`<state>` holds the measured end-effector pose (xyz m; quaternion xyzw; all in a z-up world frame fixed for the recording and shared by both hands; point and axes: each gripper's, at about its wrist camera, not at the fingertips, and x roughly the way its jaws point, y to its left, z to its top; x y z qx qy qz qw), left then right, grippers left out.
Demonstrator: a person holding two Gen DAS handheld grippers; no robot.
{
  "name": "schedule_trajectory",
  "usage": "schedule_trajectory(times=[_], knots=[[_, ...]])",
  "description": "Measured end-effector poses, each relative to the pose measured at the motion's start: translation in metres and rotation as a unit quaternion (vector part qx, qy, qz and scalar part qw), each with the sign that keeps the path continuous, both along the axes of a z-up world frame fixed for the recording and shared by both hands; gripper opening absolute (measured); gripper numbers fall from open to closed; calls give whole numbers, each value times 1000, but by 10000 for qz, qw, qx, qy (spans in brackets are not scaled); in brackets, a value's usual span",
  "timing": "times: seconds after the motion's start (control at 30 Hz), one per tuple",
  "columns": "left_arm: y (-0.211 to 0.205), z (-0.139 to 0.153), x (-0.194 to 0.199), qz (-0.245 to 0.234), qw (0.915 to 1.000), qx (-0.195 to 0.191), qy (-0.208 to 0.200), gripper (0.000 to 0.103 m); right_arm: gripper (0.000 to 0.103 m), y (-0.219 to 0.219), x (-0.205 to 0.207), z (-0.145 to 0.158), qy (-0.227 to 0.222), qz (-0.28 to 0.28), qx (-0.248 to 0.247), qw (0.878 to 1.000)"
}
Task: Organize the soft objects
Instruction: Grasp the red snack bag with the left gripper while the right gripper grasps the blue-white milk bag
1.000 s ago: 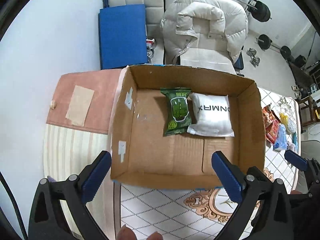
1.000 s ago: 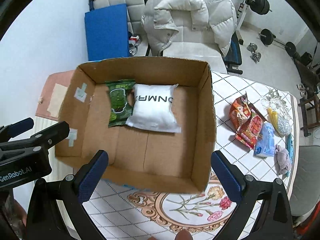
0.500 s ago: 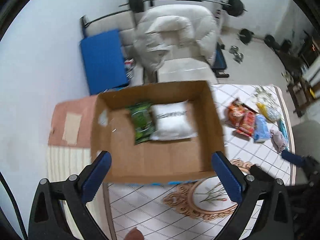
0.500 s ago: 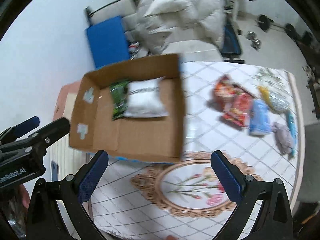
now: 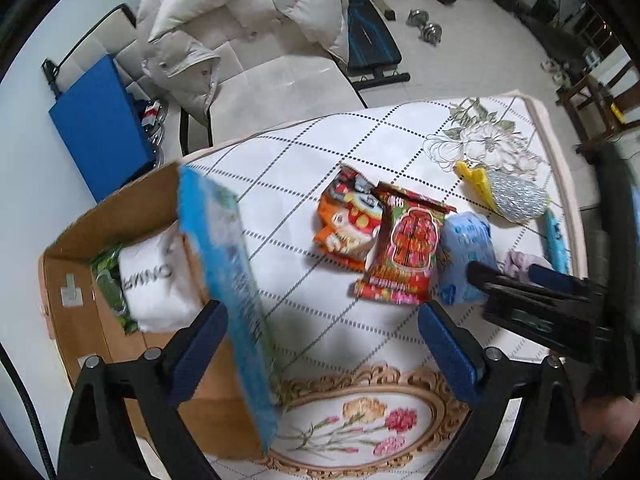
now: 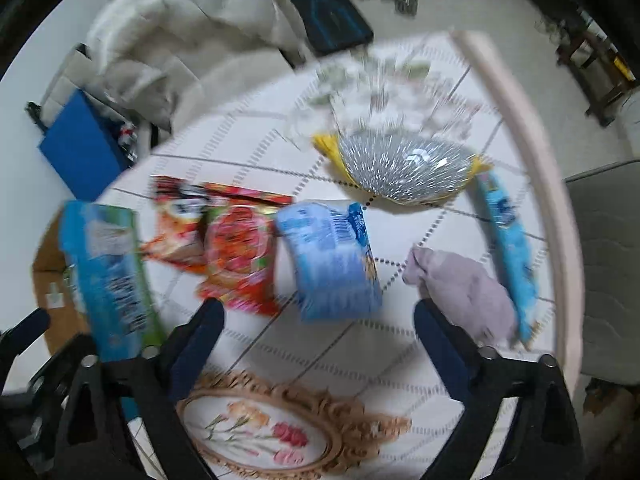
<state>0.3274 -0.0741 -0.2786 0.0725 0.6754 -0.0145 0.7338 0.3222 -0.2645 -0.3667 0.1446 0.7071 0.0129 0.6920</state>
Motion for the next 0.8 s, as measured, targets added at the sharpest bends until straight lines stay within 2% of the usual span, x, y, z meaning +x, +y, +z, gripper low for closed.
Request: schedule_trajectory(times=[0.07, 0.1, 0.13, 0.2, 0.23, 0.27, 0.3, 0.33, 0.4, 0.63, 0.8], knots=[[-9, -10, 10, -56, 9999, 3, 105, 97, 86, -2, 10, -25, 198, 53, 13, 9998], [-10, -14, 13, -64, 9999, -14, 156, 97, 79, -1, 12, -34, 262, 104, -13, 9996], [-17, -20, 18, -70, 9997, -61, 241, 97, 65, -1, 14, -42, 337, 175, -35, 9993], [-24, -31, 26, -74, 9990, -189, 387, 96, 51, -5, 12, -52, 456, 257, 8, 9986], [-29, -35, 29, -71, 9985, -270, 461, 85, 48, -9, 9, -52, 476, 274, 13, 9985], [-34, -43, 33, -68, 9977, -362, 571, 77, 47, -13, 5, -51, 496, 297, -40, 9983], [-40, -51, 35, -62, 9965, -426, 712, 63, 45, -20, 0, -49, 517, 298, -91, 9982], [-45, -61, 38, -50, 9951, -497, 858, 62, 44, -27, -5, -48, 547, 280, -108, 9981], [-55, -76, 42, -84, 9941, -475, 969, 62, 43, -39, -12, -48, 605, 246, -87, 9978], [-79, -118, 51, -368, 9913, -16, 1267, 64, 43, -51, -17, -47, 677, 273, -115, 9973], [-86, -140, 55, -435, 9881, 63, 1472, 64, 44, -61, -9, -45, 774, 314, -118, 9964]])
